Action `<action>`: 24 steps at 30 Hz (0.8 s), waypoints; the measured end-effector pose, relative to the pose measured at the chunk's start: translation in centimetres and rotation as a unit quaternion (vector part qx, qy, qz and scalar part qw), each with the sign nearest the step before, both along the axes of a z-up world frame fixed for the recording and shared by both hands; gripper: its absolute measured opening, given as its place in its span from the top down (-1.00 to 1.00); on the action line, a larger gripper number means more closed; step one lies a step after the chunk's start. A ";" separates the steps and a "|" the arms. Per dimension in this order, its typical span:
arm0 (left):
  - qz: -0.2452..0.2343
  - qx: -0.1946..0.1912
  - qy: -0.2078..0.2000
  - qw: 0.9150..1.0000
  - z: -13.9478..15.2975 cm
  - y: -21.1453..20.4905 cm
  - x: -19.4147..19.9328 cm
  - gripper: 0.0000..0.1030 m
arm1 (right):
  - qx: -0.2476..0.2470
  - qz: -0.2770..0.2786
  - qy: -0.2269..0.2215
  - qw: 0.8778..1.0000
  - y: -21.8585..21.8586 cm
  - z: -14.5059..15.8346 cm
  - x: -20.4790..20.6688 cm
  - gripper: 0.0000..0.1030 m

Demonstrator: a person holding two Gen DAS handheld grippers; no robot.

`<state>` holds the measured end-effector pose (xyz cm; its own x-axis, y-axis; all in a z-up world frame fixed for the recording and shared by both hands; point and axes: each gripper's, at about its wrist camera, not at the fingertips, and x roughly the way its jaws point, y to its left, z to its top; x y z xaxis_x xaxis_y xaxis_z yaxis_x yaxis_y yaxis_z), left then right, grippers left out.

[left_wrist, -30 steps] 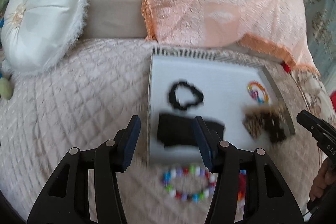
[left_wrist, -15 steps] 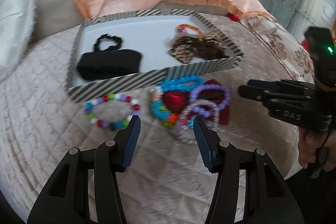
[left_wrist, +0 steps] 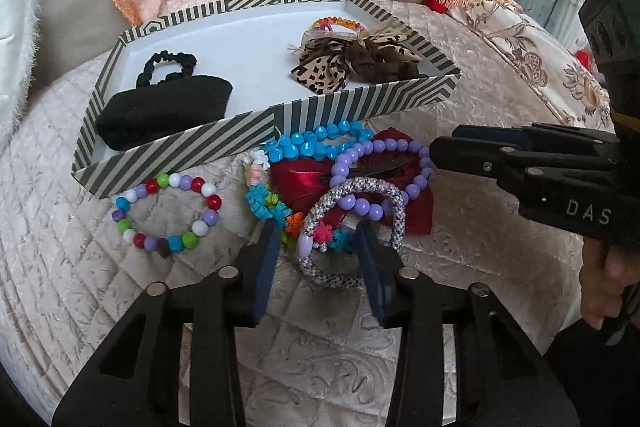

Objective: Organize jewelry
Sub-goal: 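Move left gripper to silver braided bracelet while right gripper moves to purple bead bracelet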

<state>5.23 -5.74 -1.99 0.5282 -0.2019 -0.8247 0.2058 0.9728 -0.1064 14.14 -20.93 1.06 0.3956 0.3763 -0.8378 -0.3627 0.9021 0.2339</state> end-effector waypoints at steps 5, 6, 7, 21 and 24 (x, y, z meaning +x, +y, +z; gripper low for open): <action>-0.001 0.001 0.002 1.000 0.2 0.0 -0.1 0.58 | 0.018 0.016 0.005 1.000 0.9 -0.8 0.2 0.40; -0.003 -0.003 0.004 1.000 0.4 0.2 -0.2 0.58 | 0.015 0.022 0.007 1.000 1.3 -1.0 0.2 0.40; -0.004 -0.008 0.004 1.000 0.7 0.3 -0.4 0.58 | 0.011 0.030 0.009 0.999 1.6 -1.4 0.2 0.40; 0.066 -0.084 0.013 0.994 2.9 6.6 0.1 0.58 | 0.008 0.036 -0.014 0.999 0.6 0.5 -0.5 0.83; 0.066 -0.086 0.014 0.994 2.9 6.7 0.1 0.58 | 0.020 0.033 -0.013 0.999 0.0 1.2 -0.6 0.83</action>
